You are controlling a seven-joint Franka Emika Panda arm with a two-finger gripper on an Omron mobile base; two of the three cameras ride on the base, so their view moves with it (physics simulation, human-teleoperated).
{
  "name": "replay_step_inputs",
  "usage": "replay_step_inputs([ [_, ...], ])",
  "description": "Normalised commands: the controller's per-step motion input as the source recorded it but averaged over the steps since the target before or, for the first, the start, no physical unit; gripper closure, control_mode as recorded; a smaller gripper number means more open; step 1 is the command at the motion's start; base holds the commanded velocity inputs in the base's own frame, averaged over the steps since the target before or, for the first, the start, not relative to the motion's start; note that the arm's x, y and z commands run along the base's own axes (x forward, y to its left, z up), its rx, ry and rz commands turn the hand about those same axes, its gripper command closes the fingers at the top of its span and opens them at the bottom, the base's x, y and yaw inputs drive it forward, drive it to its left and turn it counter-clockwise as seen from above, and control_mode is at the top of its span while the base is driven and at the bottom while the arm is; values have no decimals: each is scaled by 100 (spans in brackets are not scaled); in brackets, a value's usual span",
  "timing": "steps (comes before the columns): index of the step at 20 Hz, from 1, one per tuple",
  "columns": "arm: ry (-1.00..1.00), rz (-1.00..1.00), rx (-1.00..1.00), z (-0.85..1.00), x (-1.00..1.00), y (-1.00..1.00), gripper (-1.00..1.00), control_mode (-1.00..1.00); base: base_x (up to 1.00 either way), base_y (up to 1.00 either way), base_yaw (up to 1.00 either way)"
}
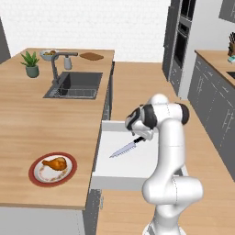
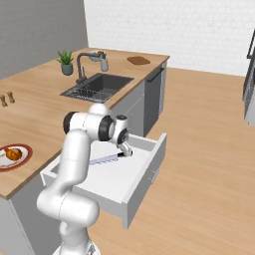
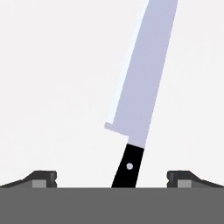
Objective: Pick up the knife from the drawer and place it on the cutting board. Then place the meat from the plate to the cutting board.
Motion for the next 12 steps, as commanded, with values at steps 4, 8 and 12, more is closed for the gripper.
replay_step_inputs([
  [4, 13, 2, 0, -24, 26, -11, -100, -100, 0, 0, 0],
  [8, 1, 1, 0, -49, 0, 0, -100, -100, 0, 0, 0],
  [12, 0, 0, 0, -48, -4, 0, -100, -100, 0, 0, 0],
])
